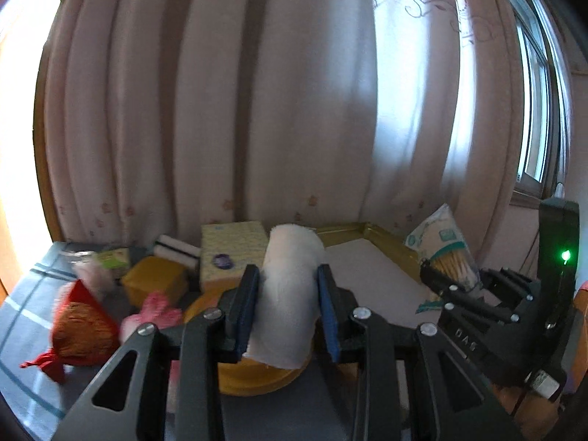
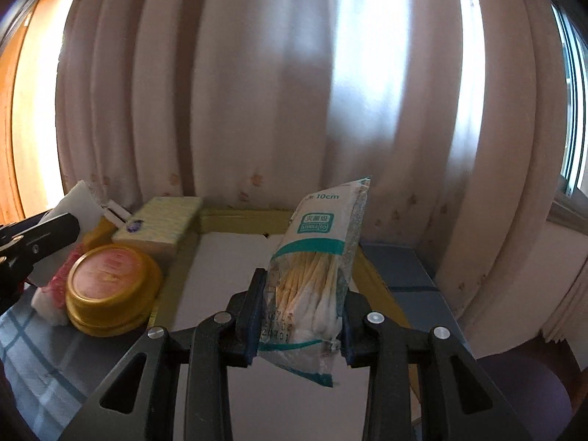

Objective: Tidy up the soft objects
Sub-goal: 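Carry towel and swab bag over the gold tray and open both tools, then withdraw both open tools from the tray back toward the table items, then lower the left tool onto the red gold-patterned pouch and close it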

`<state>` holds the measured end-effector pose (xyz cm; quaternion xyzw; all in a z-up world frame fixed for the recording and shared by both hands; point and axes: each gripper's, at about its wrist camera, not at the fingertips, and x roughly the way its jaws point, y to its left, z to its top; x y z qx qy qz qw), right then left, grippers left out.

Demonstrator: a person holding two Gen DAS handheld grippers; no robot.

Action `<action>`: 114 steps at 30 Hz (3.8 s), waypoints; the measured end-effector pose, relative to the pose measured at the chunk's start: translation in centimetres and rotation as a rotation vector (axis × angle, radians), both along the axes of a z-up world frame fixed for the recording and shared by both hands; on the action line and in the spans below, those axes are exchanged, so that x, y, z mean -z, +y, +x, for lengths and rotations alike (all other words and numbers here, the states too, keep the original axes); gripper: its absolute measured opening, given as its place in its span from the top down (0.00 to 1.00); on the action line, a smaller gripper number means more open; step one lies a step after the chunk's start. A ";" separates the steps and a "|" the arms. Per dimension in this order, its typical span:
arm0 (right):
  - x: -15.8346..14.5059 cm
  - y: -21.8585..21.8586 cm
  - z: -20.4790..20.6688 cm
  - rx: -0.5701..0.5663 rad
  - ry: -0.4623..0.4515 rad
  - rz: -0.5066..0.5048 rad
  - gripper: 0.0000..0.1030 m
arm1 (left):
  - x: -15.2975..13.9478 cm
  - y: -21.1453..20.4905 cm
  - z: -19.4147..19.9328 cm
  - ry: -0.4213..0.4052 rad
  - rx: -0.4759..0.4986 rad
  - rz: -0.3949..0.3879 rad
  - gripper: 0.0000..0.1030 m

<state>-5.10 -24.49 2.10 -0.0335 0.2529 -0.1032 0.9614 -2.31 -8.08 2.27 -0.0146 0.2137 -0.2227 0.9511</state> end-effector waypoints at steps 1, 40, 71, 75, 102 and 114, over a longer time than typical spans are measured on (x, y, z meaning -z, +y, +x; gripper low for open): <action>0.3 -0.4 0.1 0.000 0.004 0.002 0.65 | 0.1 -0.5 0.3 0.007 0.005 -0.002 0.70; 3.3 -4.2 2.3 0.004 0.181 -0.008 0.33 | 3.6 -9.6 2.1 0.075 0.067 0.100 0.27; 0.6 -1.7 -0.6 0.187 -0.195 0.209 0.23 | 2.9 1.7 1.3 -0.086 -0.262 0.192 0.01; 0.6 0.3 0.1 0.180 -0.200 0.197 0.23 | 2.8 4.0 0.9 -0.128 -0.292 0.198 0.01; 0.6 6.9 1.7 0.149 -0.178 0.081 0.18 | 2.7 8.8 0.1 -0.085 -0.333 0.102 0.01; 0.6 9.1 1.4 0.093 -0.196 0.091 0.18 | 3.0 14.0 0.7 -0.007 -0.399 0.067 0.01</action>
